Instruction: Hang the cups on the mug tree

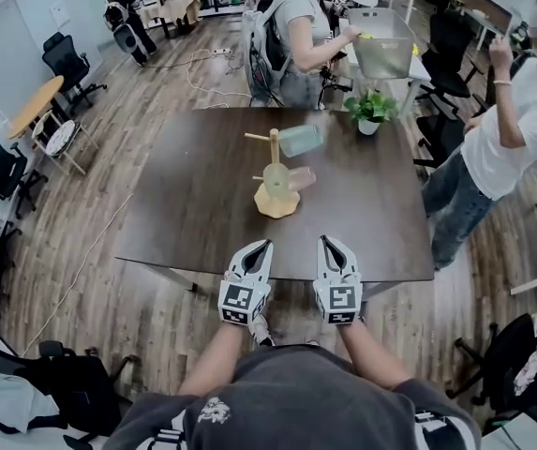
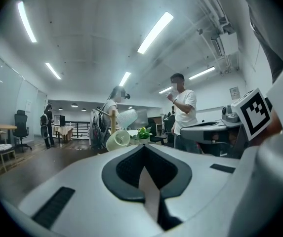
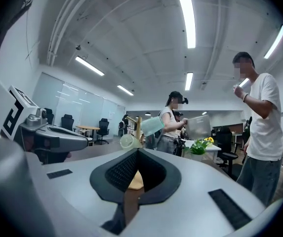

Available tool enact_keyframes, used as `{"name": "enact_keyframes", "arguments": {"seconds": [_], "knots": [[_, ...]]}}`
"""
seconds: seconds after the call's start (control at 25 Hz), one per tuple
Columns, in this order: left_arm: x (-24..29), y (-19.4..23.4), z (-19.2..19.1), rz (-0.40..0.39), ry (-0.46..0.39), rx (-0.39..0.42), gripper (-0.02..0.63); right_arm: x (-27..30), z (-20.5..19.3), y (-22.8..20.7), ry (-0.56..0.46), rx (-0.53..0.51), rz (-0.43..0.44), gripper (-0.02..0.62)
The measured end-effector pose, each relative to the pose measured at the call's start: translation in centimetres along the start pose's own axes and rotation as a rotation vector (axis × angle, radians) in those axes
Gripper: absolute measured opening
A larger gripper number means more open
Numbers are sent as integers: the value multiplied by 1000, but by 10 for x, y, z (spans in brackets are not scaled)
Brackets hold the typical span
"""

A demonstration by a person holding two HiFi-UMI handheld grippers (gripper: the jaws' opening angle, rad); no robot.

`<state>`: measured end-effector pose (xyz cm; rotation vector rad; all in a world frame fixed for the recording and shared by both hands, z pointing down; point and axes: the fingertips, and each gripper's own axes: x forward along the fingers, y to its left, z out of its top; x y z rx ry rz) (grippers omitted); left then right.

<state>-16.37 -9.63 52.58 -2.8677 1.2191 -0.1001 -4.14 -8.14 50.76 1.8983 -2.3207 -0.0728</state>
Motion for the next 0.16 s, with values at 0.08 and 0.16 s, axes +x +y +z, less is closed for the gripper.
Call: {"name": "enact_keyframes", "arguments": {"seconds": [0.08, 0.16], "knots": [[-2, -4, 3, 2, -10, 4, 0, -4, 7, 1, -25, -1, 4, 25], [-4, -8, 6, 2, -21, 6, 0, -9, 12, 1, -47, -6, 6, 25]]}}
